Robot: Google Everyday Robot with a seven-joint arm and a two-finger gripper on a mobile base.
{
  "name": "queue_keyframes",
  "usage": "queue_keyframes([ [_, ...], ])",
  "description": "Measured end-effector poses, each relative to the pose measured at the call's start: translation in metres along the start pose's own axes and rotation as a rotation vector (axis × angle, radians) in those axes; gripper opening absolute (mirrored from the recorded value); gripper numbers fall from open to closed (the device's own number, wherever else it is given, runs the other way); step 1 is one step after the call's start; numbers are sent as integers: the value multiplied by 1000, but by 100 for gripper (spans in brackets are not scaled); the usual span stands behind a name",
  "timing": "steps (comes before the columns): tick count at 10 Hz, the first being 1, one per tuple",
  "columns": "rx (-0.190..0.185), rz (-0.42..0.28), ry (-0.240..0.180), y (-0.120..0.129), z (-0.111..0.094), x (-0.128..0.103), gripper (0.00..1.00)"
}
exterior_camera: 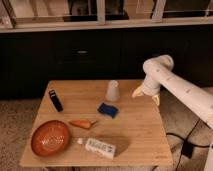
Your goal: Place the ceramic cup over the eraser
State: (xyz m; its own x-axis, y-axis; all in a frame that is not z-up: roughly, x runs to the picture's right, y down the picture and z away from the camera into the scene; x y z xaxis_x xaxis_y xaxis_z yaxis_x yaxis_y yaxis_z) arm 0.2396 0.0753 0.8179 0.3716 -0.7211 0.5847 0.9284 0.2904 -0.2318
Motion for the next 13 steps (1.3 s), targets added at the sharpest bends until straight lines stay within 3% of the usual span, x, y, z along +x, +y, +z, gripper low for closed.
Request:
queue_keyframes([
  [7,-4,-5,3,-1,0,1,80],
  [10,5,-61,51,-32,-4,18,80],
  [13,-3,-91,69,-33,-6,19,80],
])
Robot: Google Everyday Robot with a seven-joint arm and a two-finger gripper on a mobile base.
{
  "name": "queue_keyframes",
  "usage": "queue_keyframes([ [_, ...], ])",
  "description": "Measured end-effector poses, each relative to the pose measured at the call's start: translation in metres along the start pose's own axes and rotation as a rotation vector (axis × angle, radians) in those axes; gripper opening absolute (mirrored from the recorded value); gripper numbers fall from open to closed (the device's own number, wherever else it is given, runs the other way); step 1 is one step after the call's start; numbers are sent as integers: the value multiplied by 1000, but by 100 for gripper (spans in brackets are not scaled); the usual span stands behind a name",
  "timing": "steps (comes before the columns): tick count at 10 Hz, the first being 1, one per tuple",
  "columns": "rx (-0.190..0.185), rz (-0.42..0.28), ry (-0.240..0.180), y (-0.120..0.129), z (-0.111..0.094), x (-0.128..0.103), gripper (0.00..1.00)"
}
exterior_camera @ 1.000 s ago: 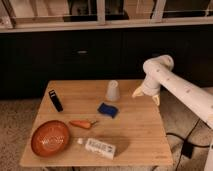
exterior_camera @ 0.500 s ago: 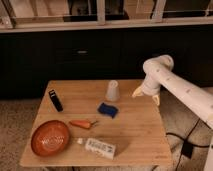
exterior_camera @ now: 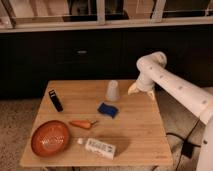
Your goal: Place the ceramic cup over the eraser
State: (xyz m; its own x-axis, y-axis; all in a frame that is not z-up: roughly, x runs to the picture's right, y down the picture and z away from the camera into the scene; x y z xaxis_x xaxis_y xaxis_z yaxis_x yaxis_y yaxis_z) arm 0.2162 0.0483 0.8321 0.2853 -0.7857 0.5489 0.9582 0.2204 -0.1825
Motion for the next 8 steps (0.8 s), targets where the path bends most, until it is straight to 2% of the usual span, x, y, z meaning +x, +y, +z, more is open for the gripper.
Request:
queue_keyframes([
  [2,7,-48,0,-25,2,1,80],
  [6,1,-97,15,-31,2,4,80],
  [8,5,-152,16,-51,3,1,80],
])
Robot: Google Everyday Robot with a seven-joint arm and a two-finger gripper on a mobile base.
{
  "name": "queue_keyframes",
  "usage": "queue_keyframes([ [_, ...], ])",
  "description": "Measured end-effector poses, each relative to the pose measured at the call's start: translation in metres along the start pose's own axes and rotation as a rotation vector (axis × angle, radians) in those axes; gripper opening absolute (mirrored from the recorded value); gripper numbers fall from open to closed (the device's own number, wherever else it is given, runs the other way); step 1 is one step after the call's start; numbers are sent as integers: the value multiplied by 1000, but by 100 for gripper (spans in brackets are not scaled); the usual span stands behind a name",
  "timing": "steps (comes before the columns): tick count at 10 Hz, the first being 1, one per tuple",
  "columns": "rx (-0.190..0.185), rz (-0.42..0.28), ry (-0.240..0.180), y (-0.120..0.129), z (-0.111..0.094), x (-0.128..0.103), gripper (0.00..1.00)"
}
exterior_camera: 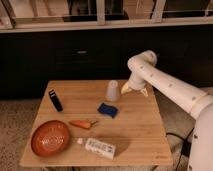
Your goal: Place the ceramic cup over the eraser
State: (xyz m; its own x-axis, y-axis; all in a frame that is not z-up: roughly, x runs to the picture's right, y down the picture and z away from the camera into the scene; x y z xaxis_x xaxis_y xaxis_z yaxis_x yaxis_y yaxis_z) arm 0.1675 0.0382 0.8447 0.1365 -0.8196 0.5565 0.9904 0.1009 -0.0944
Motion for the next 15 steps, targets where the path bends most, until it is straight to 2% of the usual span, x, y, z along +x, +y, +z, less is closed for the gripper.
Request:
queue_keyframes([
  [3,-8,-51,2,-7,0,3,80],
  [6,-1,-107,-3,-29,2,5,80],
  [9,-5,-141,-6,-36,4,9,80],
  [15,7,-171,-22,-50,9,13,80],
])
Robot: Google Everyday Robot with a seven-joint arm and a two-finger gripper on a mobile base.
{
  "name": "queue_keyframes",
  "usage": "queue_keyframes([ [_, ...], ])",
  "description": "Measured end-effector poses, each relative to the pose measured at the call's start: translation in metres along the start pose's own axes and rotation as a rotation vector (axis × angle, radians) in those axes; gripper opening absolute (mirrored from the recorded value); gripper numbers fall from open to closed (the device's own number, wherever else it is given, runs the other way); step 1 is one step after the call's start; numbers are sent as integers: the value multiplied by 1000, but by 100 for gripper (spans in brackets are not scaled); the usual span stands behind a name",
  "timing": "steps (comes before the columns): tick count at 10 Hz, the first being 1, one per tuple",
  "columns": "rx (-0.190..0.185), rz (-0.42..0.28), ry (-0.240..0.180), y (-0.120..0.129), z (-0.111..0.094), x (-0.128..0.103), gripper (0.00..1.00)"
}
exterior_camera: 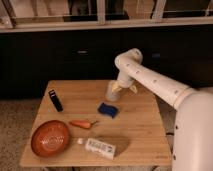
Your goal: Place the ceramic cup over the eraser
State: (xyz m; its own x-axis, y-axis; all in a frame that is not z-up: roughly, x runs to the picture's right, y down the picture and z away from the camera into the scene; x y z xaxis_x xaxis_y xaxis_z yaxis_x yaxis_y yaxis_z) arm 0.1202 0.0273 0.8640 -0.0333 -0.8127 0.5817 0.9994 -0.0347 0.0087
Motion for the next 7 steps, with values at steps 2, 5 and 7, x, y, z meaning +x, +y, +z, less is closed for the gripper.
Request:
queue_keyframes([
  [2,5,0,-9,-2,2,1,80],
  [5,12,-11,-20,-12,0,6,80],
  [7,23,-18,-28,-19,1,6,80],
])
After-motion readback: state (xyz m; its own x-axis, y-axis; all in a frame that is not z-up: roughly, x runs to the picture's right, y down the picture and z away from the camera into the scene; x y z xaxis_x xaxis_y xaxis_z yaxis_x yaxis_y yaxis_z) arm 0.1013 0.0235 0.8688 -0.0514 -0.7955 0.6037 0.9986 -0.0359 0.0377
